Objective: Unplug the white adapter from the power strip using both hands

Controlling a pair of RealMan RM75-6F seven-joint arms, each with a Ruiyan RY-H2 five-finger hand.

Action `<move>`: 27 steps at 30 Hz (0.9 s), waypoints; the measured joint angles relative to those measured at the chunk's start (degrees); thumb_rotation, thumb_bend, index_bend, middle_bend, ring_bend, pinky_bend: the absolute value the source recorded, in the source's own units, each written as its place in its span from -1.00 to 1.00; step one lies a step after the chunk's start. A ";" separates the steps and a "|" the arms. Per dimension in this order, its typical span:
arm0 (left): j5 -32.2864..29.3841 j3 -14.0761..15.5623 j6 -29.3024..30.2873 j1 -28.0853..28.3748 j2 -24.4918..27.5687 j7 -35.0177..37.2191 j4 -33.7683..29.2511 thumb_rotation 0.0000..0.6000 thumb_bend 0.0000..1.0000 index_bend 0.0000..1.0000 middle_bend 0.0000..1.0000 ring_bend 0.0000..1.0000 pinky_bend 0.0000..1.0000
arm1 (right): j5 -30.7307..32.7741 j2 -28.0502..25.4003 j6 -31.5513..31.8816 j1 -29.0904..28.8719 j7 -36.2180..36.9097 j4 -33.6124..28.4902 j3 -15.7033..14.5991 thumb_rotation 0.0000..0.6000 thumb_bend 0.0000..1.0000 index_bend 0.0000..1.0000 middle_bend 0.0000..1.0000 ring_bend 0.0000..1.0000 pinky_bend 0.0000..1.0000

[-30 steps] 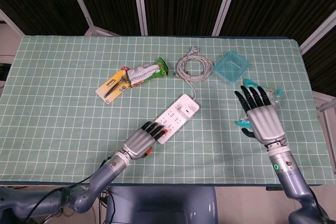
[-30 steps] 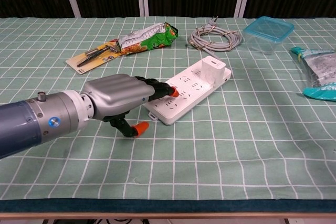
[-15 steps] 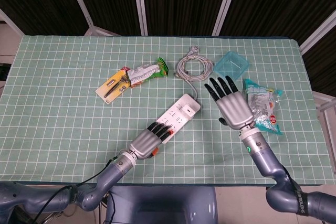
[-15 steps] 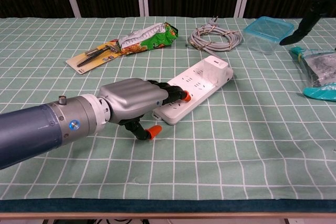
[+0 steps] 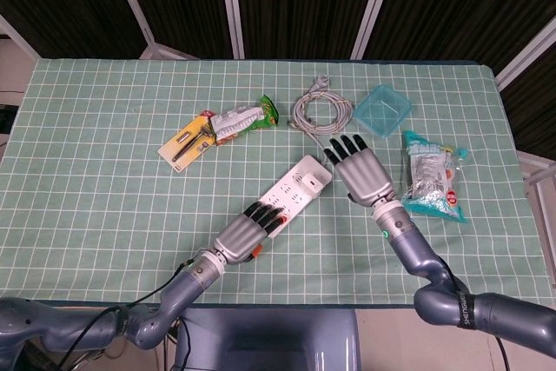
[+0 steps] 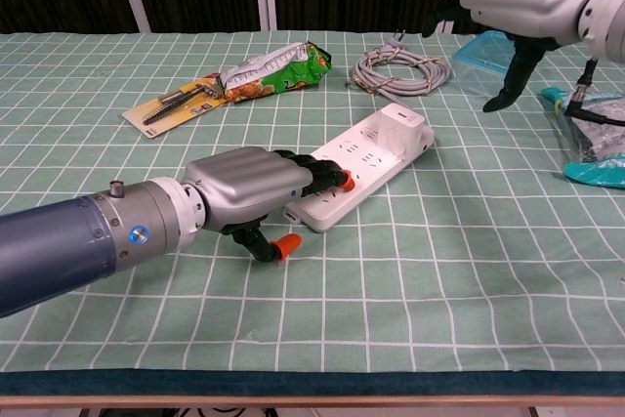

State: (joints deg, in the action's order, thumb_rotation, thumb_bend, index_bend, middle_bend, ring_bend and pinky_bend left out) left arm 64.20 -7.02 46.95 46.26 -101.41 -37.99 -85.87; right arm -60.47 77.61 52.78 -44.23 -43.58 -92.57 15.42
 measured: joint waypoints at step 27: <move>-0.11 2.18 0.83 1.42 -0.35 1.72 1.58 1.00 -0.06 -0.82 -0.89 -0.94 -0.76 | -5.11 7.95 -7.89 -7.69 8.11 14.48 -3.66 1.00 -0.65 -0.39 -0.62 -0.68 -0.59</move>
State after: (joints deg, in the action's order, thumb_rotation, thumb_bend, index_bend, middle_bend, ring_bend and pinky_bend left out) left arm 64.09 -4.84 47.78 47.68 -101.77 -36.26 -84.29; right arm -65.58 85.56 44.89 -51.92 -35.47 -78.09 11.76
